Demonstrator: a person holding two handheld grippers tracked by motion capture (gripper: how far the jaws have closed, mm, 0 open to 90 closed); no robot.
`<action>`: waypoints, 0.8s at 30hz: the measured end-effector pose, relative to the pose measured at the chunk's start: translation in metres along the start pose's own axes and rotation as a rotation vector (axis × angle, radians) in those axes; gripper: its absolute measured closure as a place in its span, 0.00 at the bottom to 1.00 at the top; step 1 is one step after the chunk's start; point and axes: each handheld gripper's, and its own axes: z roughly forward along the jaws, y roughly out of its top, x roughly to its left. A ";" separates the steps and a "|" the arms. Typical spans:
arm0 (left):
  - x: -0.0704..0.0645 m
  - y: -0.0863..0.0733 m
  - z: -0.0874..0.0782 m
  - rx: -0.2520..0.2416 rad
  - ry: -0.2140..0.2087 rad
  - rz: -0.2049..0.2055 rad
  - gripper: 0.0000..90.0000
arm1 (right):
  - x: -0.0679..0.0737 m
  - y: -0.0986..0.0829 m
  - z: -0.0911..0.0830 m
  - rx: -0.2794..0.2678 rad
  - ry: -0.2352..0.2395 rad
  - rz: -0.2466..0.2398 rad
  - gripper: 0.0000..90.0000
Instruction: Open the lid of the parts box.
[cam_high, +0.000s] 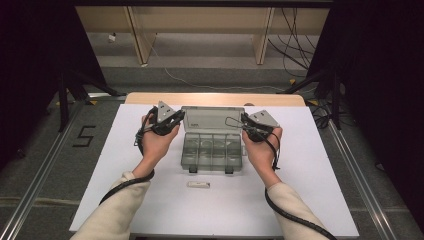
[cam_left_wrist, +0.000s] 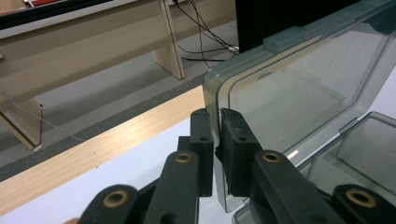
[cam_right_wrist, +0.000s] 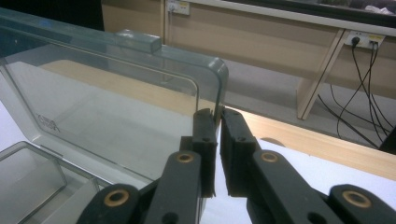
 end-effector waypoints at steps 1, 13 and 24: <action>-0.002 -0.001 0.000 0.014 0.008 -0.021 0.92 | 0.000 0.000 0.001 0.004 -0.001 0.002 0.95; -0.001 -0.004 0.003 0.034 0.009 -0.026 0.92 | -0.001 -0.004 0.005 0.017 0.000 -0.003 0.94; -0.001 -0.010 0.009 0.052 0.010 -0.028 0.92 | -0.002 -0.010 0.009 0.043 0.007 -0.005 0.94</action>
